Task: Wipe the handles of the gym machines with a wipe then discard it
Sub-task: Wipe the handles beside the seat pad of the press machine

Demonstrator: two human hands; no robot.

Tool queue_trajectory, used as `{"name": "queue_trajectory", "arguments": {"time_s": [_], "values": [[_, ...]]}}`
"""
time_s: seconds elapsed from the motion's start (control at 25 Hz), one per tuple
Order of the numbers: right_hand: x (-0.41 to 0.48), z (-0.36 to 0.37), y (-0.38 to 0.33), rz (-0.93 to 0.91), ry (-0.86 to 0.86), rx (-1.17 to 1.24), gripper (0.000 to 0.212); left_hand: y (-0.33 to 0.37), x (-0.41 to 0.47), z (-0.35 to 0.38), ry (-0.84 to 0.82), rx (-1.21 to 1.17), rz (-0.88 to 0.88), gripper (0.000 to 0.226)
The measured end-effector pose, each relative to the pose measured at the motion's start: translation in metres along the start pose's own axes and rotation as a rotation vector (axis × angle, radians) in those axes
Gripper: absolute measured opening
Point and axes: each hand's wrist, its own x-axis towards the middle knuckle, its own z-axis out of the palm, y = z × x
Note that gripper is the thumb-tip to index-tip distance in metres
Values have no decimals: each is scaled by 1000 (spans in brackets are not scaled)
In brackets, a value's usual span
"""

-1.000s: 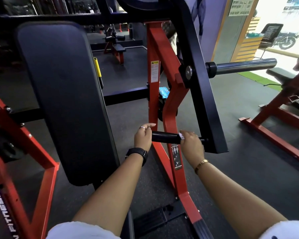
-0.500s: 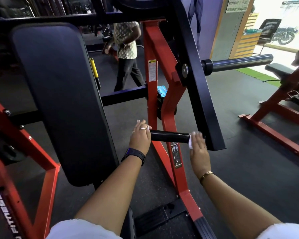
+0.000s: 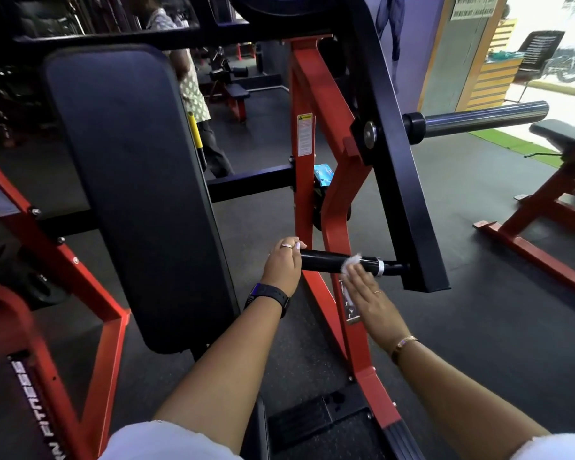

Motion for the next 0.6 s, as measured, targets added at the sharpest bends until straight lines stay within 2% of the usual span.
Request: {"name": "queue_trajectory", "arguments": {"time_s": [0.08, 0.16, 0.28, 0.36, 0.44, 0.48, 0.6], "values": [[-6, -4, 9, 259, 83, 93, 90, 0, 0, 1, 1, 14, 0, 31], [3, -5, 6, 479, 139, 195, 69, -1, 0, 1, 12, 3, -1, 31], [39, -9, -1, 544, 124, 197, 35, -1, -1, 2, 19, -29, -15, 29], [69, -17, -5, 602, -40, 128, 23, 0, -2, 3, 27, -32, -36, 31], [98, -27, -15, 614, -218, 146, 25, 2, -1, 5, 28, -44, -61, 35], [111, -31, -24, 584, -259, 245, 26, 3, 0, 5, 21, -62, -76, 37], [133, -31, -55, 325, -280, 468, 30, 4, 3, 2, -31, -168, -129, 41]]}}
